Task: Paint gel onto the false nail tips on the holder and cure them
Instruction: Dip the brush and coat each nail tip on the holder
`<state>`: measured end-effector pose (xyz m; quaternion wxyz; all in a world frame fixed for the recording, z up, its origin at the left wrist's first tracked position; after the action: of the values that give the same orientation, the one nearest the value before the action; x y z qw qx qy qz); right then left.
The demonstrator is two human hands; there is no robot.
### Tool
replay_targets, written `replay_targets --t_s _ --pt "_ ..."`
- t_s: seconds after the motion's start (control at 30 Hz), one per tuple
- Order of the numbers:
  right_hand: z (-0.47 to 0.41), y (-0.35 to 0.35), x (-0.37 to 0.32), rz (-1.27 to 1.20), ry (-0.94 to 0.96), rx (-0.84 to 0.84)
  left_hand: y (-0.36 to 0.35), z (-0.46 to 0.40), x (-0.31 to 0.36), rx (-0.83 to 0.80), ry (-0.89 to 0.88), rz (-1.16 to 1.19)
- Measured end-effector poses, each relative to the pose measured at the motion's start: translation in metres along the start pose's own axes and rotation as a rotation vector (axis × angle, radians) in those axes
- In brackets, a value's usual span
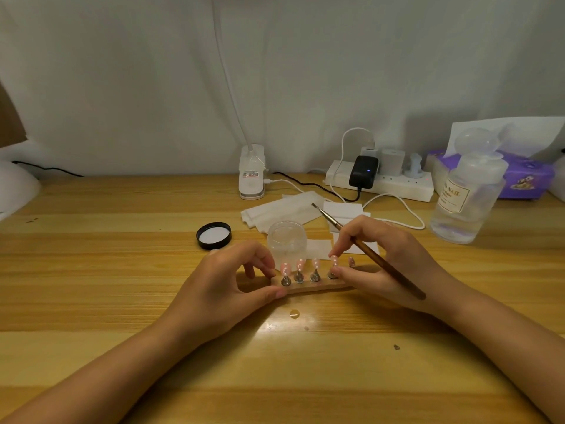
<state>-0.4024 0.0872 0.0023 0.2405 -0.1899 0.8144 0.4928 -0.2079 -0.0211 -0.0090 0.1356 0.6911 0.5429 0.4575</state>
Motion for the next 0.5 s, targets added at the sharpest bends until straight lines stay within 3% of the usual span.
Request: replay_targets --t_s 0.27,0.4,0.5 --pt "0.0023 0.0025 0.0026 -0.239 -0.142 -0.030 -0.0003 -0.0003 0.0015 0.004 0.016 -0.025" --pt "0.0011 0.0068 0.0041 -0.425 -0.239 0.047 -0.0011 0.0000 0.0028 0.008 0.023 -0.021" --pt "0.0011 0.0062 -0.0024 -0.435 -0.228 0.104 -0.0021 0.0006 0.0049 0.022 0.002 -0.065"
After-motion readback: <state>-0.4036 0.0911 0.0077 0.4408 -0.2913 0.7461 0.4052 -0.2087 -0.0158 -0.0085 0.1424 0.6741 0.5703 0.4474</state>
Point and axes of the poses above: each hand's wrist, its own z-axis away from the middle knuckle, its own y-axis out of the back of the hand, x = y × z, the point moved 2 cm from there along -z, towards the middle knuckle, and after that the axes turned 11 degrees about -y, right-handed, at the moved point
